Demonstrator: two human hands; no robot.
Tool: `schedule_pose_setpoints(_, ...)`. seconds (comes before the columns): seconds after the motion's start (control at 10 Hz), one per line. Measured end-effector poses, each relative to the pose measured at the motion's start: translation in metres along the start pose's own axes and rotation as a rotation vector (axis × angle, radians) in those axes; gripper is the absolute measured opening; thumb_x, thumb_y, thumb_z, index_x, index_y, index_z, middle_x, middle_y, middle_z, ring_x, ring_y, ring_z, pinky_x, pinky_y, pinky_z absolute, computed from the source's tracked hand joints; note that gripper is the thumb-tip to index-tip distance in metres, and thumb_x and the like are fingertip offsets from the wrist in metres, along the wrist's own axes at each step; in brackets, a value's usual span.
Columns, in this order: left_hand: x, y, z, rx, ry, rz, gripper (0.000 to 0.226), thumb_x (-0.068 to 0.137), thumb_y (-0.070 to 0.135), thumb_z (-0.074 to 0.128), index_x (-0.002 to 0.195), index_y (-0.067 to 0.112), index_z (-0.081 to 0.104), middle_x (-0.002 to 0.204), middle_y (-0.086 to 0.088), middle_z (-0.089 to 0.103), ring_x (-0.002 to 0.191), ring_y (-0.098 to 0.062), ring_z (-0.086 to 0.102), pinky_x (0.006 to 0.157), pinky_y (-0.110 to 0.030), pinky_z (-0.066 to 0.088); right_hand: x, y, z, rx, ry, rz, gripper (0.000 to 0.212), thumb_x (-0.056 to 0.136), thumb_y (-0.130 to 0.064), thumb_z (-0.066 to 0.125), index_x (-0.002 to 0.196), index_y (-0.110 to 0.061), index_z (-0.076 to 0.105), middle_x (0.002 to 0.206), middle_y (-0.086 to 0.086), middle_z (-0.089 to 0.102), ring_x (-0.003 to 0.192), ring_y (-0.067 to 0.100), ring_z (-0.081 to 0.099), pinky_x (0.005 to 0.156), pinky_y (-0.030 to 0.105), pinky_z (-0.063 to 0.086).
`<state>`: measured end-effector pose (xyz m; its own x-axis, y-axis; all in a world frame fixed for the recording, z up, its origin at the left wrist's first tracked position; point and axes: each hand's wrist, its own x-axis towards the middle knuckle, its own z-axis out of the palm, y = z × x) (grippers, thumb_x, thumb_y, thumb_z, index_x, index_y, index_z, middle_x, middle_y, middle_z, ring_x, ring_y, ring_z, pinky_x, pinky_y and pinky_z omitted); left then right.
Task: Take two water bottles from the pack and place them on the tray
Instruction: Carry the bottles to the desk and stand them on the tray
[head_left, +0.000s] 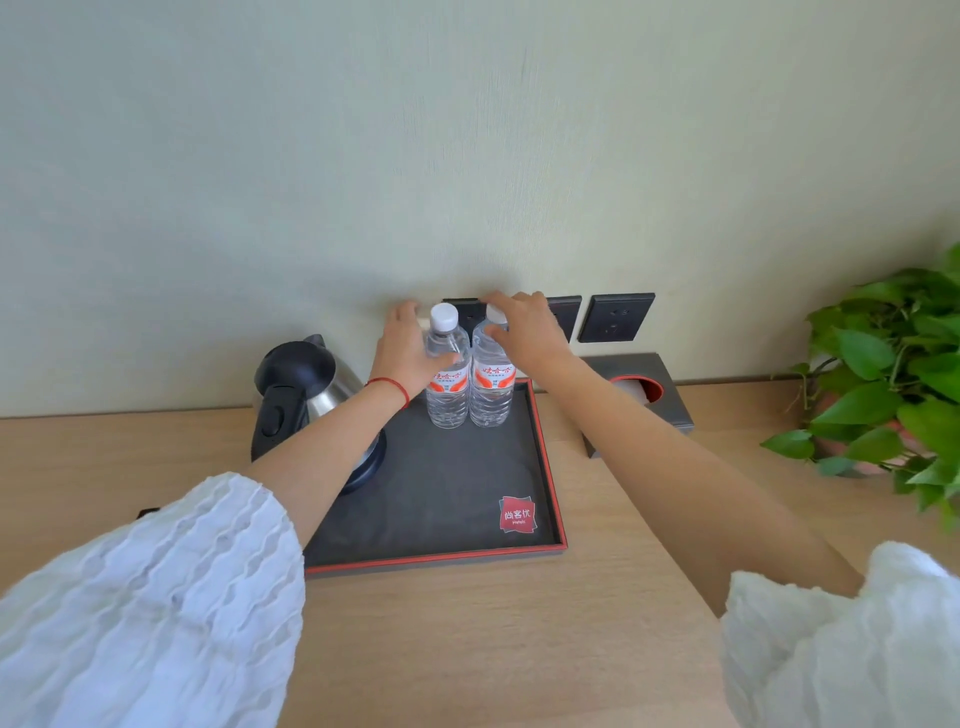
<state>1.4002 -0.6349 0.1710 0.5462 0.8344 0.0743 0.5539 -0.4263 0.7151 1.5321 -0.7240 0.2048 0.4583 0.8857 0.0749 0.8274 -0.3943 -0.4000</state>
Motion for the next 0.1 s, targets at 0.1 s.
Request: schedule_pose_setpoints(0.1,-0.013,-0.0072,-0.0069,-0.057,0.086,-0.084,0.053,0.074,0.023,0.075,0.118,0.003,0.051,0.124,-0.017,0.056,0.112,-0.035,0.057,0.097,-0.043,0.045,-0.0139,-0.0007,-0.0033,0.066,0.123,0.027,0.041,0.097,-0.019,0.049,0.139,-0.019,0.049,0.131,0.016,0.055,0.124,0.033,0.041,0.1,0.04,0.042)
